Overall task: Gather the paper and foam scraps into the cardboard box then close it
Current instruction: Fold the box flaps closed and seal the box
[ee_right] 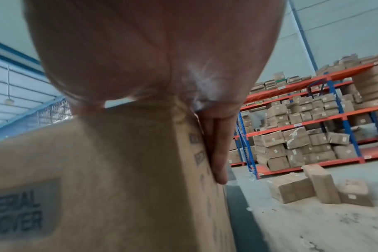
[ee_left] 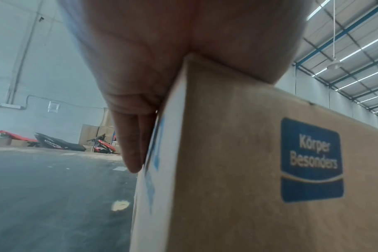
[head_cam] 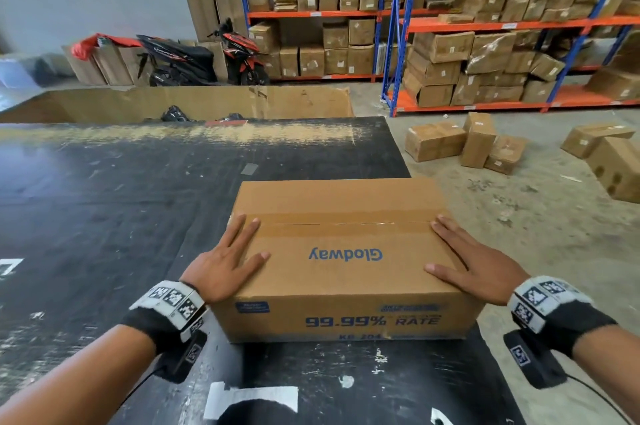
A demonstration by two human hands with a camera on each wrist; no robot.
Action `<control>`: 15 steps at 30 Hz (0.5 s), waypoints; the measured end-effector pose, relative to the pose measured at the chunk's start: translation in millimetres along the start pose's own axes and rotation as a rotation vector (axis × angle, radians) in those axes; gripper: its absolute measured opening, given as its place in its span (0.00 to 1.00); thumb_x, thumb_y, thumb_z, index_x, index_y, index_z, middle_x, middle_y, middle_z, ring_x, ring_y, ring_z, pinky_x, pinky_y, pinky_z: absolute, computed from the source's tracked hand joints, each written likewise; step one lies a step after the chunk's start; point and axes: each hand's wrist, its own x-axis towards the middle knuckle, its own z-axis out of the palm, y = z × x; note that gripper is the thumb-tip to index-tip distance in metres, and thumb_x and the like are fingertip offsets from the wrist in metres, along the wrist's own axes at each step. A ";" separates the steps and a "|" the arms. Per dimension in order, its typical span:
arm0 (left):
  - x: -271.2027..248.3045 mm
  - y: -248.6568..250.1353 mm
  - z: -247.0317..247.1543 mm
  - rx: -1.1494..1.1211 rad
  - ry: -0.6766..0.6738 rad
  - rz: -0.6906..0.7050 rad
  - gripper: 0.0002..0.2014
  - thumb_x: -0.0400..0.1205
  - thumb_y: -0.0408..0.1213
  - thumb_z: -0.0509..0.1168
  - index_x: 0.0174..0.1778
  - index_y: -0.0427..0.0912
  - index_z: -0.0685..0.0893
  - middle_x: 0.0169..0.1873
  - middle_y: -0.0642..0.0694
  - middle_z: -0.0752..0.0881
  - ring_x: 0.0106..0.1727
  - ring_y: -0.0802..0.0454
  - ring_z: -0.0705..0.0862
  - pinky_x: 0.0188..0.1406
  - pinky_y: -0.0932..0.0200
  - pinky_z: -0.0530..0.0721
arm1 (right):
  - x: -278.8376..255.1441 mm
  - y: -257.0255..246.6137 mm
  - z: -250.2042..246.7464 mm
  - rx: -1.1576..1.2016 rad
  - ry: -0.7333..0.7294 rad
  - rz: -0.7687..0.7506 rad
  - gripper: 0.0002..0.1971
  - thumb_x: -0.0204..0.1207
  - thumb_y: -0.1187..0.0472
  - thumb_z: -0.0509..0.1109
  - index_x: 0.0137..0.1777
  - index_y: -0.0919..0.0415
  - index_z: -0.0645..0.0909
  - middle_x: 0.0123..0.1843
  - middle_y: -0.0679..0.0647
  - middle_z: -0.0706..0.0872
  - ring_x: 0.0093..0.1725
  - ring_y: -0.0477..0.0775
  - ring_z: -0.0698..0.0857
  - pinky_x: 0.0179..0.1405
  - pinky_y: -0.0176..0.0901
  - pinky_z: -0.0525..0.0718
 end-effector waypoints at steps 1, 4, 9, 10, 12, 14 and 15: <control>-8.1 -10.2 -0.6 0.001 0.007 0.011 0.40 0.80 0.76 0.44 0.86 0.70 0.35 0.86 0.65 0.33 0.77 0.43 0.78 0.69 0.43 0.80 | -6.0 -7.9 5.8 0.009 0.031 -0.008 0.52 0.64 0.15 0.48 0.86 0.37 0.40 0.84 0.27 0.34 0.81 0.46 0.68 0.73 0.55 0.76; -29.5 -38.2 -4.0 -0.005 0.030 0.040 0.45 0.71 0.82 0.40 0.84 0.74 0.36 0.86 0.69 0.35 0.79 0.46 0.76 0.70 0.45 0.80 | -18.3 -29.5 21.7 0.036 0.085 -0.032 0.57 0.63 0.15 0.52 0.87 0.42 0.42 0.84 0.30 0.37 0.74 0.47 0.75 0.66 0.52 0.81; -38.7 -52.3 -5.6 -0.028 0.057 0.030 0.41 0.76 0.79 0.45 0.84 0.76 0.38 0.85 0.71 0.37 0.81 0.47 0.73 0.71 0.44 0.78 | -3.7 -43.0 21.7 0.045 0.102 0.080 0.58 0.61 0.14 0.53 0.86 0.39 0.37 0.86 0.36 0.38 0.75 0.57 0.75 0.70 0.58 0.77; -37.4 -51.5 -6.6 -0.036 0.057 0.021 0.39 0.79 0.77 0.47 0.84 0.76 0.39 0.85 0.71 0.38 0.80 0.47 0.74 0.70 0.45 0.79 | 1.2 -44.0 19.7 0.050 0.091 0.094 0.57 0.61 0.14 0.52 0.86 0.38 0.37 0.87 0.37 0.37 0.78 0.58 0.72 0.73 0.59 0.75; -33.6 -49.5 -9.8 -0.054 0.069 0.005 0.37 0.81 0.72 0.50 0.84 0.76 0.40 0.86 0.71 0.39 0.80 0.47 0.74 0.69 0.45 0.79 | 10.5 -45.2 17.7 0.076 0.071 0.101 0.57 0.60 0.13 0.50 0.86 0.37 0.35 0.88 0.41 0.36 0.83 0.58 0.65 0.77 0.61 0.70; -30.8 -48.2 -12.0 -0.075 0.081 -0.008 0.36 0.82 0.70 0.51 0.85 0.76 0.42 0.86 0.71 0.40 0.81 0.47 0.73 0.71 0.44 0.77 | 15.5 -45.9 18.5 0.072 0.072 0.096 0.58 0.59 0.12 0.48 0.86 0.37 0.34 0.87 0.41 0.32 0.84 0.57 0.63 0.78 0.61 0.69; -29.6 -47.6 -12.1 -0.085 0.086 -0.013 0.36 0.83 0.70 0.52 0.85 0.76 0.42 0.86 0.70 0.40 0.82 0.48 0.71 0.72 0.44 0.76 | 15.5 -46.4 18.6 0.056 0.070 0.091 0.56 0.62 0.13 0.48 0.86 0.38 0.34 0.87 0.39 0.29 0.84 0.56 0.64 0.77 0.61 0.70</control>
